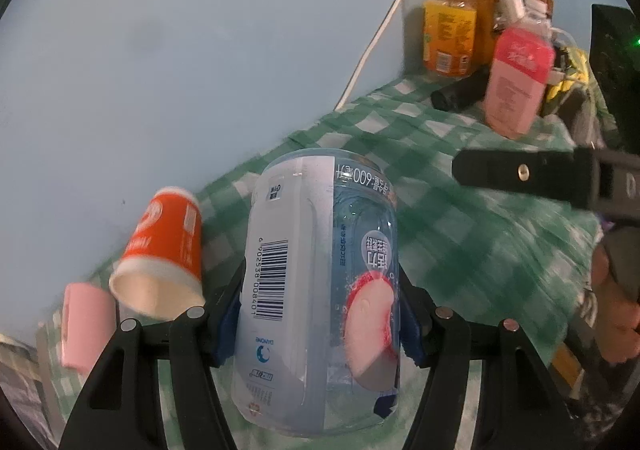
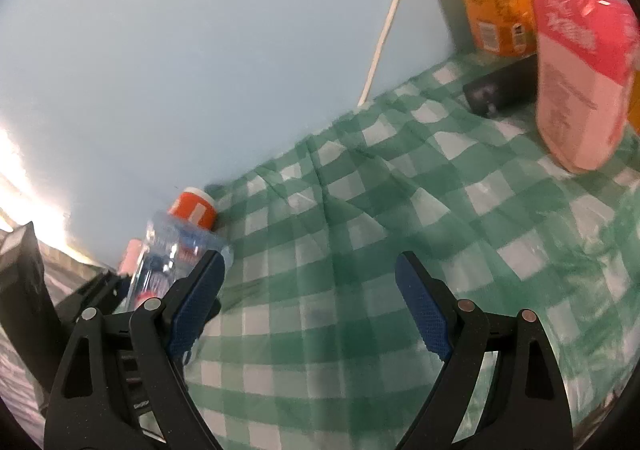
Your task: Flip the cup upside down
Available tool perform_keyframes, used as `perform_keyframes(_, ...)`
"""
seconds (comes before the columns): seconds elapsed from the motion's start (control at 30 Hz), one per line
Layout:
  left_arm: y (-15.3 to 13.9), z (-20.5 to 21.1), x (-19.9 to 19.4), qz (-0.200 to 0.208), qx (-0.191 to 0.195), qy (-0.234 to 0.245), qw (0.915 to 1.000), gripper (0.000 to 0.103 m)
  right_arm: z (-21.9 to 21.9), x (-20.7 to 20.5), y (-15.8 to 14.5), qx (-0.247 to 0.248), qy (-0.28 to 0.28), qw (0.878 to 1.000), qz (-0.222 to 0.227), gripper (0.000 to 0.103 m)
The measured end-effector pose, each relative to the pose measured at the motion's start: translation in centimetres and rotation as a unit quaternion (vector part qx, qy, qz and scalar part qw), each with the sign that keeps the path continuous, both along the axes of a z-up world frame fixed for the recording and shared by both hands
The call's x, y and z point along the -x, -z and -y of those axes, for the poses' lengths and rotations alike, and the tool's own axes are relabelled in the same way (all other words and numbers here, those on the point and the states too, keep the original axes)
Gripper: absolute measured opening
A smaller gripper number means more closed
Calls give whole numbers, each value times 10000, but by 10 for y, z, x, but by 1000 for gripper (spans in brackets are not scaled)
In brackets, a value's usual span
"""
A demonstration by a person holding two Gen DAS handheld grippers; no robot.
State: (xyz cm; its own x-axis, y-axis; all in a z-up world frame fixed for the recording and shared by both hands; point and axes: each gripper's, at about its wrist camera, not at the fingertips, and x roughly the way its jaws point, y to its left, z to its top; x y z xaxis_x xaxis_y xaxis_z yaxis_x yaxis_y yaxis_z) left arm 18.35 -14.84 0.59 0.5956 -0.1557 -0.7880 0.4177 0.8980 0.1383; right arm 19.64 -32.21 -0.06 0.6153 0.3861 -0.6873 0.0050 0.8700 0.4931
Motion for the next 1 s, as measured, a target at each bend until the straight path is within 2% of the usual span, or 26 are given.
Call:
perform_keyframes(0.1, -3, -9, 17, 51, 120, 21, 9999, 66, -8, 13, -3, -72, -27, 9998, 181, 87)
perform_keyframes(0.3, 5, -28, 43, 37, 283, 44, 9996, 66, -33, 31, -2, -114, -368, 9990, 227, 87)
perform_keyframes(0.4, 15, -34, 46, 69, 207, -45, 9998, 66, -45, 37, 4, -41, -452, 9988, 205, 87)
perform_keyframes(0.6, 33, -46, 48, -166, 359, -91, 9992, 65, -62, 43, 19, 1, -672, 9977, 67, 87)
perform_keyframes(0.83, 45, -47, 47, -255, 323, -109, 9991, 66, -67, 44, 27, 12, -736, 9973, 8, 87)
perform_keyframes(0.87, 45, -46, 47, -233, 285, -126, 9992, 68, -66, 44, 27, 3, -735, 9973, 2, 87)
perform_keyframes(0.97, 42, -44, 49, -71, 178, -157, 9997, 92, -66, 43, 29, -37, -746, 9972, -29, 87)
perform_keyframes(1.0, 41, -43, 51, 2, 141, -153, 9998, 93, -66, 43, 30, -46, -752, 9972, -37, 87)
